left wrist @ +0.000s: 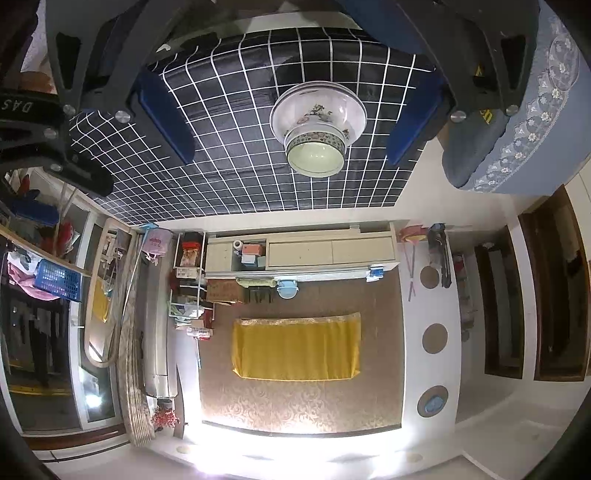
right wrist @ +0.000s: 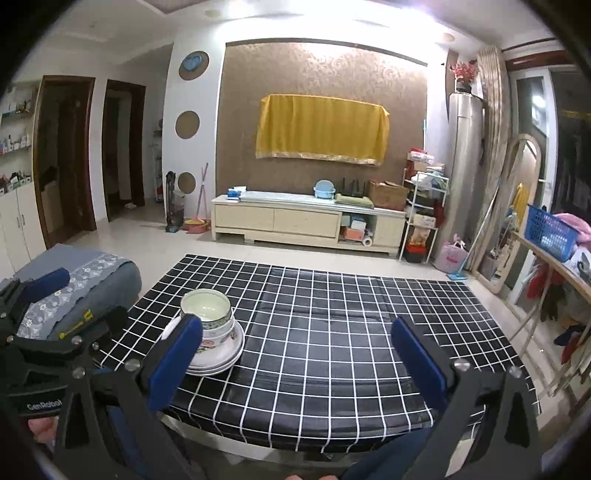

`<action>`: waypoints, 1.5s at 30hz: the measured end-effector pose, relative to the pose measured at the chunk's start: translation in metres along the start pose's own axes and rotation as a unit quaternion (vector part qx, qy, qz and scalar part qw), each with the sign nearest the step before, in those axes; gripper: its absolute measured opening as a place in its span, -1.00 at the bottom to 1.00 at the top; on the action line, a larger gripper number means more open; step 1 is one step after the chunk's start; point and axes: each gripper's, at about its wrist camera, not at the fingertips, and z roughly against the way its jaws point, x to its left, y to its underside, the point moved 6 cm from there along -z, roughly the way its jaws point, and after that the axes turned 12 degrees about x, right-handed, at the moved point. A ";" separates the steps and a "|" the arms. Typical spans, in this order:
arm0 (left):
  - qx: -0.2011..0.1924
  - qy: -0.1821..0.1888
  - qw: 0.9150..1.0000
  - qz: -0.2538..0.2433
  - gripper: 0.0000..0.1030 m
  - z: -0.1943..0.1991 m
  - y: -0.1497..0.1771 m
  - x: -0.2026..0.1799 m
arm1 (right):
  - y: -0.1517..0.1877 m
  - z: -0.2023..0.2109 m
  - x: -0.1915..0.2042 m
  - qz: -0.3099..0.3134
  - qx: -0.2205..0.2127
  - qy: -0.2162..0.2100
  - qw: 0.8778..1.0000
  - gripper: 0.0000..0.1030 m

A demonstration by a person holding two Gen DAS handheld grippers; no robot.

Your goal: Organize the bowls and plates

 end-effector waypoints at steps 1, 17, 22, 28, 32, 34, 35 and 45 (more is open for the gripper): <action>0.000 0.001 1.000 0.001 1.00 0.001 0.001 0.000 | 0.000 0.000 0.001 0.003 0.000 0.000 1.000 1.00; 0.005 0.013 1.000 0.001 1.00 0.005 0.005 -0.002 | 0.005 0.001 0.005 -0.001 -0.004 0.001 1.000 1.00; 0.009 0.018 1.000 -0.003 1.00 0.004 0.007 -0.004 | 0.007 0.000 0.005 -0.001 -0.002 0.005 1.000 1.00; 0.010 0.021 1.000 -0.002 1.00 0.004 0.007 -0.003 | 0.006 0.003 0.004 -0.004 -0.004 0.005 1.000 1.00; 0.013 0.019 1.000 -0.001 1.00 0.002 0.007 -0.002 | 0.007 0.003 0.005 -0.004 -0.006 0.002 1.000 1.00; 0.014 0.020 1.000 0.001 1.00 0.002 0.008 -0.003 | 0.007 0.003 0.005 -0.005 -0.006 0.000 1.000 1.00; 0.014 0.020 1.000 0.002 1.00 0.002 0.008 -0.002 | 0.007 0.003 0.005 -0.005 -0.007 0.000 1.000 1.00; 0.014 0.018 1.000 -0.004 1.00 0.002 0.009 -0.005 | 0.006 0.003 0.003 -0.001 -0.010 0.004 1.000 1.00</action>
